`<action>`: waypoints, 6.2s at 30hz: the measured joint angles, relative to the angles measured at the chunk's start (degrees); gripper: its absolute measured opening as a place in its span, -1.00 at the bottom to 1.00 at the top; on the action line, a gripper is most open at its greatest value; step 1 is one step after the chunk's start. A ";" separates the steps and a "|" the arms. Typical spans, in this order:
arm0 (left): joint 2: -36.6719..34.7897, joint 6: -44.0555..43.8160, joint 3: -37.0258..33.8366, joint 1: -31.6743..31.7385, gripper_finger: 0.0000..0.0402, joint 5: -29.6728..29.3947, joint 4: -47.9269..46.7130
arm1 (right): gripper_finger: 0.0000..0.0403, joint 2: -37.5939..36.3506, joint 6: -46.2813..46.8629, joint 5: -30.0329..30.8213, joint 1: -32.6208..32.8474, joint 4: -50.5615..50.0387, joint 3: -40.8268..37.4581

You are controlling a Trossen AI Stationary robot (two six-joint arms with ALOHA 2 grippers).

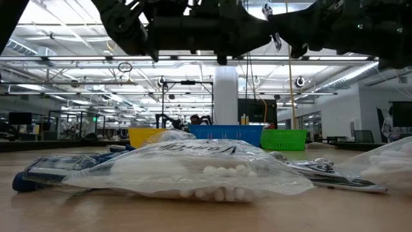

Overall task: Pick & Place Travel size toiletries
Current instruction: Put the silver nail cutter into the yellow basket

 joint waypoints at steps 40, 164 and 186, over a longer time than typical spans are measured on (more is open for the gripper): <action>1.44 1.26 1.46 0.07 -0.89 0.36 0.01 | -0.52 -0.07 0.24 -0.41 0.00 -1.48 0.11; -36.35 -13.99 -27.50 19.17 0.05 4.26 -25.56 | -0.50 28.06 12.65 -6.49 10.01 -53.57 25.27; -36.35 -14.01 -27.52 18.33 0.05 4.26 -25.36 | -0.80 -3.11 2.33 4.61 7.89 -64.49 20.46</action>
